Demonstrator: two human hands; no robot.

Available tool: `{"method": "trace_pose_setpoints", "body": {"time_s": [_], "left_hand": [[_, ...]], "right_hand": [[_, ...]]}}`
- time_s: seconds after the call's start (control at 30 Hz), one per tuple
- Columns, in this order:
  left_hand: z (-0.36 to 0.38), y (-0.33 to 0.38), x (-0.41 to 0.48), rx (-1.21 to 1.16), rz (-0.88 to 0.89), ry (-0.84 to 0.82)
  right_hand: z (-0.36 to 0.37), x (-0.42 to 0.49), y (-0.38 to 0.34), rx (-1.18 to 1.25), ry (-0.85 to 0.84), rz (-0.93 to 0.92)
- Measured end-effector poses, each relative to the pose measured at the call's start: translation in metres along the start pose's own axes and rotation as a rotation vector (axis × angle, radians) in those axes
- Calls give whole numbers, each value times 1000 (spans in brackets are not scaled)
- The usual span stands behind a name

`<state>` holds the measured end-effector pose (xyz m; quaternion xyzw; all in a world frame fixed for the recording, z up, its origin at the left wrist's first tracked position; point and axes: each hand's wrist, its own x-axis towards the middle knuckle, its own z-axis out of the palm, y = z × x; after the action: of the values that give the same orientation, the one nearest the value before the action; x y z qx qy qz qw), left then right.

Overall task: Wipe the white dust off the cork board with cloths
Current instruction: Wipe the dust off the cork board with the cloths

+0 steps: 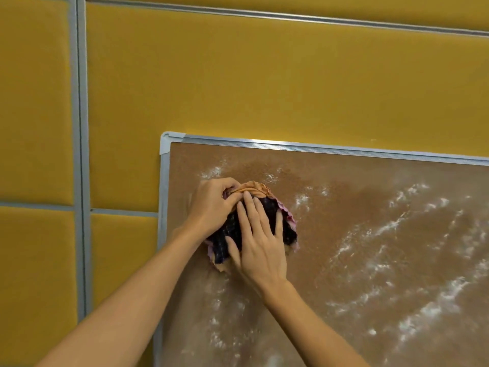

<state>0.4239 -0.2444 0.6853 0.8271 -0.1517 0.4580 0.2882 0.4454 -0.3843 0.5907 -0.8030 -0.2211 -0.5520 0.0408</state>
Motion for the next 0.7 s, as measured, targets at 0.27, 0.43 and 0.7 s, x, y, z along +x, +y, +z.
{"method": "trace_pose_setpoints", "body": {"time_s": [0.27, 0.43, 0.7], "left_hand": [[-4, -63, -22, 161, 99, 592], [-2, -102, -24, 327, 126, 613], [7, -121, -25, 115, 102, 680]], "right_hand": [[43, 15, 17, -108, 151, -55], [44, 29, 17, -103, 234, -80], [27, 88, -15, 79, 195, -123]]}}
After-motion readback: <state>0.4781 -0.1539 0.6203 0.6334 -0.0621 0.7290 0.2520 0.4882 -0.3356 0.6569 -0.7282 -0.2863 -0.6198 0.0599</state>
